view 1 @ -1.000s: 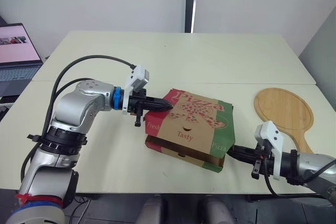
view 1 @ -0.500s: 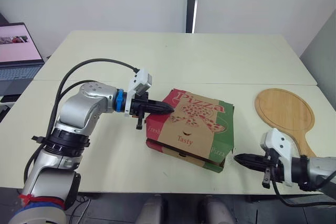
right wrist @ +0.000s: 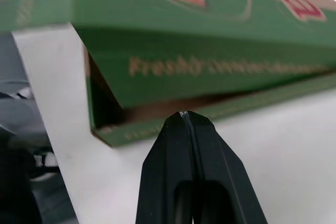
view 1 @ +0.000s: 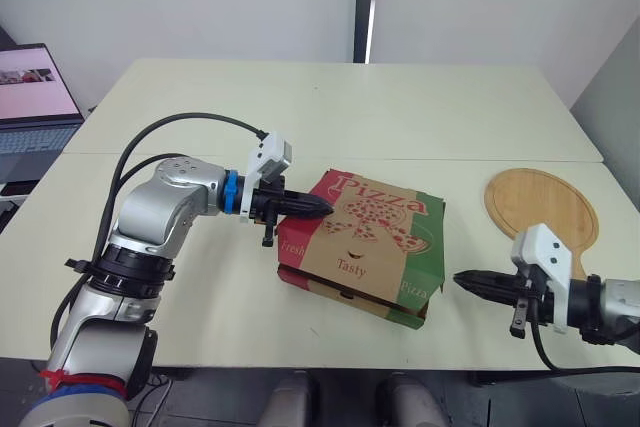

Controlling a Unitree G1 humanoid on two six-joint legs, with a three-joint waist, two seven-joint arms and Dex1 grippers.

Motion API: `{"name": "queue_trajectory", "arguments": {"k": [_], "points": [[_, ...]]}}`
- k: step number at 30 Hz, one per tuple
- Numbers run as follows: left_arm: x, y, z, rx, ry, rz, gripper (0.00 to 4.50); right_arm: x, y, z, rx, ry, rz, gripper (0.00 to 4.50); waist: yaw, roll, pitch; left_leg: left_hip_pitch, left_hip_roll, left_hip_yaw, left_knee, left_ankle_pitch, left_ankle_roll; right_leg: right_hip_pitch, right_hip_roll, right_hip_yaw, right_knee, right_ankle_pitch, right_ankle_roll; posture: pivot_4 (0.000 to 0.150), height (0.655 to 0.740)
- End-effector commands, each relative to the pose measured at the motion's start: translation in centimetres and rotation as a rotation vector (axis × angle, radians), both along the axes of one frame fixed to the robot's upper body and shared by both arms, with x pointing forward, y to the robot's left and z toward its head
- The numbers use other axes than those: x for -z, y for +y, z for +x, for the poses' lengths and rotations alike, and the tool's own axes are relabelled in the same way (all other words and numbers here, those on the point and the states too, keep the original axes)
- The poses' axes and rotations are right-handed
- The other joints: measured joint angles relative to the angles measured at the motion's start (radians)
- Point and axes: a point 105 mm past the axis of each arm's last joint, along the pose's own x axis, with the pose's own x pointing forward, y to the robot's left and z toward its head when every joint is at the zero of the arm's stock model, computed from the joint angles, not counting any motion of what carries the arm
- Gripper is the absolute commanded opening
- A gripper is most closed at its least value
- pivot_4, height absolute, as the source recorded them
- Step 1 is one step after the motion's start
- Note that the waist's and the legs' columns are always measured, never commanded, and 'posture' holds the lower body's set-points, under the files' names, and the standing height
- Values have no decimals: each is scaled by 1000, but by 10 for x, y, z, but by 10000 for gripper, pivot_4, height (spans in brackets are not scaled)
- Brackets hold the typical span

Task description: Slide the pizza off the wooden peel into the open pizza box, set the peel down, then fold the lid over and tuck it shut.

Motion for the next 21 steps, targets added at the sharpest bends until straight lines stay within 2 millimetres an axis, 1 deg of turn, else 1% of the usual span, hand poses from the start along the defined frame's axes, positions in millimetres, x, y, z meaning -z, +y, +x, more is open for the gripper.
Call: {"name": "queue_trajectory", "arguments": {"k": [1, 4, 12, 17, 21], "points": [[-10, -3, -2, 17, -46, -10, 604, -6, 15, -1, -35, -7, 38, 0, 0, 0, 0, 0, 0, 0, 0, 0, 0, 0, 0, 0, 0, 0, 0, 1500, 7281], [-10, -4, -3, 21, -44, -10, 604, -7, 25, 0, -43, 4, 68, 0, -1, 0, 0, 0, 0, 0, 0, 0, 0, 0, 0, 0, 0, 0, 0, 1500, 7281], [1, -4, -6, 32, -49, 35, 604, -3, 36, 1, -39, 30, 89, 0, -1, 0, 0, 0, 0, 0, 0, 0, 0, 0, 0, 0, 0, 0, 0, 1500, 7281], [12, -3, -9, 37, -50, 80, 604, 4, 35, 2, -22, 35, 68, 0, -1, 0, 0, 0, 0, 0, 0, 0, 0, 0, 0, 0, 0, 0, 0, 1500, 7281], [19, -2, -8, 31, -56, 108, 604, 9, 31, -2, -14, 42, 34, 0, -1, 0, 0, 0, 0, 0, 0, 0, 0, 0, 0, 0, 0, 0, 0, 1500, 7281]]}}
